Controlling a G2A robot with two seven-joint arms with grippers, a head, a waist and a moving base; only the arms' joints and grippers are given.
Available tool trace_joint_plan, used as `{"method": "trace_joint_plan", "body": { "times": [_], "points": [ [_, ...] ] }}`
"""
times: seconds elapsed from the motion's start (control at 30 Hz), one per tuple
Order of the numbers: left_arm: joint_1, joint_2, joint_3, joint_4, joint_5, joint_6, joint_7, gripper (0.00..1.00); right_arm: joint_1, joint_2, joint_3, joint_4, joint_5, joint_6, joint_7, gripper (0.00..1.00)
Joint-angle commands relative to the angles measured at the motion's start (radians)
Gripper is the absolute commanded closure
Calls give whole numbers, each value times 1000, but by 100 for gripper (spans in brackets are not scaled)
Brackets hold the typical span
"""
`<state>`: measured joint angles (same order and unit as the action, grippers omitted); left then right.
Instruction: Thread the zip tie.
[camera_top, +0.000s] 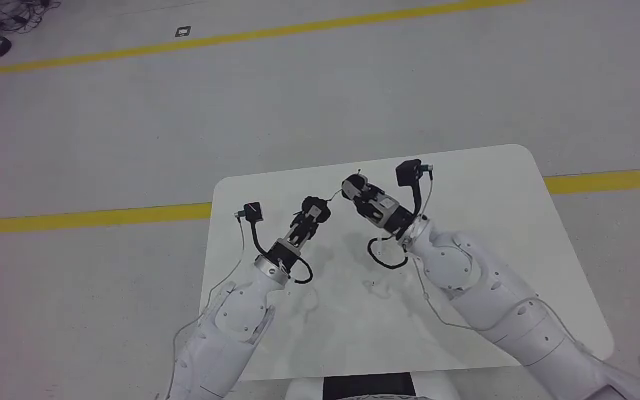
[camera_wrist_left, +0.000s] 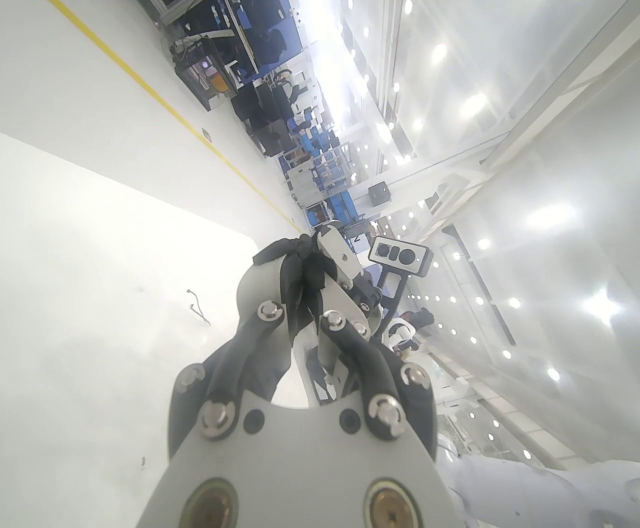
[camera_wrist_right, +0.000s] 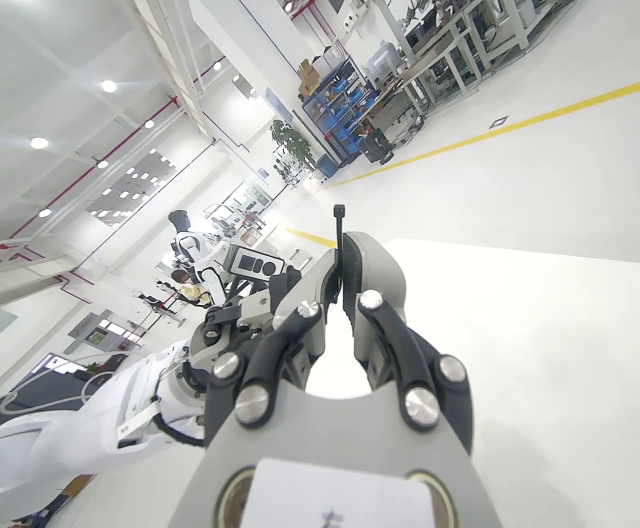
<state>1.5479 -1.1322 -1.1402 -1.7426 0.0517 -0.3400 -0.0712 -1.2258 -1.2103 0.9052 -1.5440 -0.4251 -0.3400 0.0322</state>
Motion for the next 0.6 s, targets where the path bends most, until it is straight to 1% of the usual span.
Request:
{"method": "trace_joint_plan", "body": {
  "times": [0.0,0.57],
  "points": [
    [0,0,0,0,13,0,8,100,-1,-4,0,4,9,2,-3,100],
    [-1,-3,7,-1,35,0,38,100,-22,-28,6,-2,-6,34,-43,100]
  ]
}}
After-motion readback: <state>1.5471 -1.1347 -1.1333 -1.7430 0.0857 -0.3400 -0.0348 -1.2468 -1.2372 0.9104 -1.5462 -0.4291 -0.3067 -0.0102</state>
